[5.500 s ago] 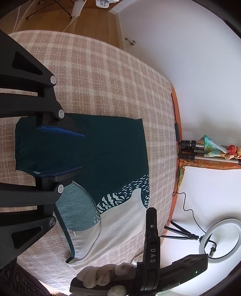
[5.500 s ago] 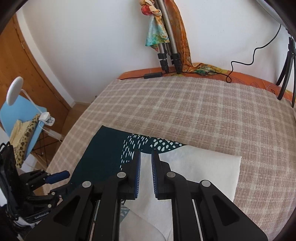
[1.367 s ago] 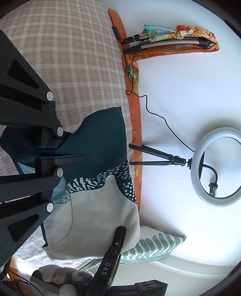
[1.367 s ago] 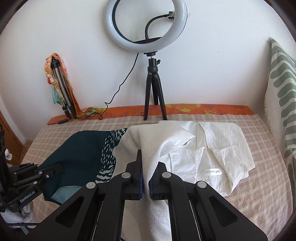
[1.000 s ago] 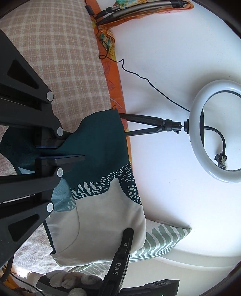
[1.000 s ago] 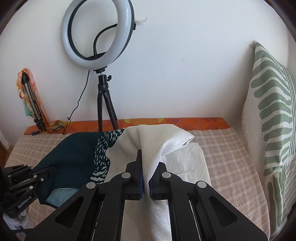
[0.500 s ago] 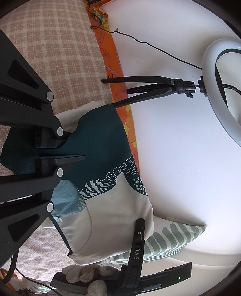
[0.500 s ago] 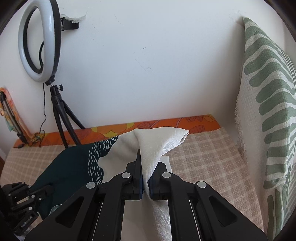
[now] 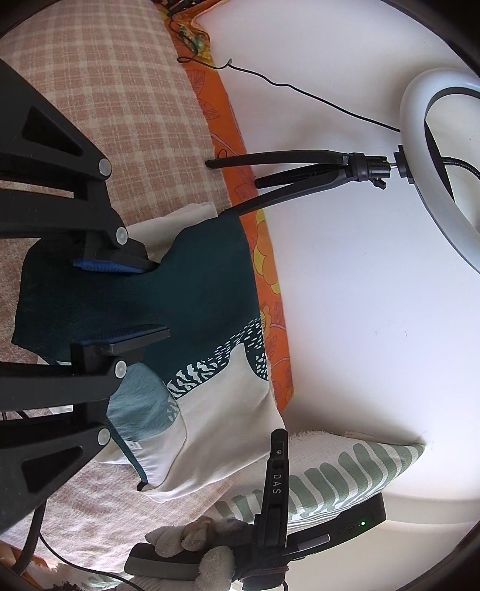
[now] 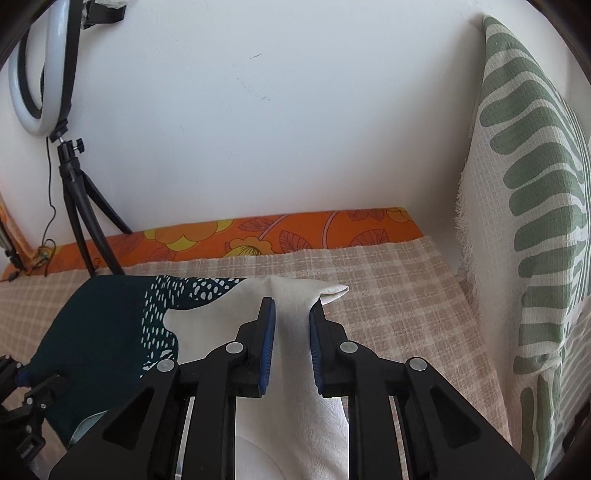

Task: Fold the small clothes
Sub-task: 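Lower the folded bundle onto the bedspread near the pillow with both tools, then open both tools and pull them back from the folded shirt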

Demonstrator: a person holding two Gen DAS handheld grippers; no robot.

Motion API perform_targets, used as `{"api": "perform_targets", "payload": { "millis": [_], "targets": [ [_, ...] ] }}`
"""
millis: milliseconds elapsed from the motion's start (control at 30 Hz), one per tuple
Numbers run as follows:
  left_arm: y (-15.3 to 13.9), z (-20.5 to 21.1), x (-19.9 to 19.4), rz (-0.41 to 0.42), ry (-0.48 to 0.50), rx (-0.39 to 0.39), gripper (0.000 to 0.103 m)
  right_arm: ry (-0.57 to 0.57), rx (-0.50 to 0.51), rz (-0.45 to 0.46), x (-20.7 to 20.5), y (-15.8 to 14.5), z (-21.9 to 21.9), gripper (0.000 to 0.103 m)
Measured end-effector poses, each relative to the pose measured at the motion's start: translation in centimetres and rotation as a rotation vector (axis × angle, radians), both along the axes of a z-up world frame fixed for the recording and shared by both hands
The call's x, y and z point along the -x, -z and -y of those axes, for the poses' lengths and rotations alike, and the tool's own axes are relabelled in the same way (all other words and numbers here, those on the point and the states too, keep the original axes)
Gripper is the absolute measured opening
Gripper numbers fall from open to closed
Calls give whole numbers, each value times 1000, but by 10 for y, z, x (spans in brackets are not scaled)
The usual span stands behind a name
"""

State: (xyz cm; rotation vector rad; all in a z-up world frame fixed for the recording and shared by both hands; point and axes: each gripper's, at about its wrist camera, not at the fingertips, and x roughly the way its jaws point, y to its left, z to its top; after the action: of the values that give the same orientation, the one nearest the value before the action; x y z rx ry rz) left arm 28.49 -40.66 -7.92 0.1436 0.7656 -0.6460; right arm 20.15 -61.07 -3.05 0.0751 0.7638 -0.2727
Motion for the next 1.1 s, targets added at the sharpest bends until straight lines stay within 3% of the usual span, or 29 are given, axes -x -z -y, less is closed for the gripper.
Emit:
{"api": "perform_targets", "payload": {
  "millis": [100, 567, 1100],
  "targets": [
    [-4, -7, 4, 6, -5, 4, 34, 2, 17, 7, 5, -6, -5, 25],
    [-46, -42, 44, 47, -4, 37, 35, 18, 41, 68, 46, -51, -38, 25],
    [-99, -119, 113, 117, -10, 76, 36, 2, 70, 143, 121, -106, -129, 25]
  ]
}}
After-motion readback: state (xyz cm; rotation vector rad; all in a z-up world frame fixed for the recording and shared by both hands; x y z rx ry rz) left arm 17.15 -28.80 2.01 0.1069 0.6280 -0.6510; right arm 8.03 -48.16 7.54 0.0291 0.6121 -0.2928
